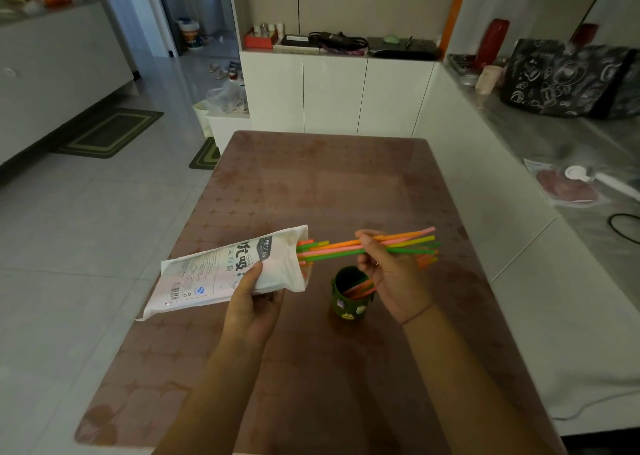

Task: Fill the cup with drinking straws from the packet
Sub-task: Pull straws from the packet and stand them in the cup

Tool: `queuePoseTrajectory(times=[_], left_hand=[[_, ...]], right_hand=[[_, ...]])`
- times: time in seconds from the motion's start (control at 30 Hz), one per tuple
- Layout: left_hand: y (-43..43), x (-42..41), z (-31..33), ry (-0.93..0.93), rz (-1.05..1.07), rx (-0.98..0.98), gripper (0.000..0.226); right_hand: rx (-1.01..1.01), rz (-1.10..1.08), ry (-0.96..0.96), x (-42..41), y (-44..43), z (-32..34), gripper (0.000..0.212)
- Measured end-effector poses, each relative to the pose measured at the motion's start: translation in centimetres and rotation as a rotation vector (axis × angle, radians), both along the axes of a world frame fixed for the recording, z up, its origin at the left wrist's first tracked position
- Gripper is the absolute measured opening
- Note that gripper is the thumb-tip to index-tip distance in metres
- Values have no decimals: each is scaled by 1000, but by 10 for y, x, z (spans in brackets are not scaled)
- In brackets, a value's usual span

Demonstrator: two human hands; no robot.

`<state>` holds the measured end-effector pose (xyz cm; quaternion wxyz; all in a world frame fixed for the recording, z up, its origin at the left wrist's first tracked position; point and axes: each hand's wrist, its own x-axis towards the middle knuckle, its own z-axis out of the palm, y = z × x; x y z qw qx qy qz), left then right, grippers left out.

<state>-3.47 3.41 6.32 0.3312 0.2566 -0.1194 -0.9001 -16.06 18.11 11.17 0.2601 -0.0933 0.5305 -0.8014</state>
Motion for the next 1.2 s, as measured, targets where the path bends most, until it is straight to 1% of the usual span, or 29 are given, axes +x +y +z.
queuePoseTrajectory(times=[0.07, 0.13, 0.2, 0.43, 0.57, 0.77, 0.93, 1.03, 1.13, 1.2], left_hand=[[5, -3, 2, -4, -8, 4, 49], [9, -5, 3, -3, -12, 12, 57], [10, -5, 3, -3, -13, 20, 63], [-6, 4, -4, -20, 34, 13, 50], [-19, 7, -7, -49, 51, 9, 41], [-28, 10, -14, -69, 83, 1, 44], [-25, 8, -17, -73, 79, 8, 40], [-20, 6, -16, -59, 59, 6, 36], [-17, 3, -15, -66, 41, -13, 39], [-16, 2, -15, -63, 37, -4, 43]], right_hand=[[47, 44, 43, 7, -4, -4, 11], [92, 81, 96, 12, -8, -8, 12], [110, 76, 115, 14, -10, -10, 12], [101, -74, 80, 0, -2, -2, 12], [75, -148, 105, -16, 13, 6, 12], [133, -196, 188, -35, 37, 21, 16], [257, -272, 271, -49, 54, 25, 15], [407, -326, 360, -55, 59, 22, 12], [605, -333, 495, -55, 58, 19, 18], [685, -321, 537, -51, 54, 17, 22]])
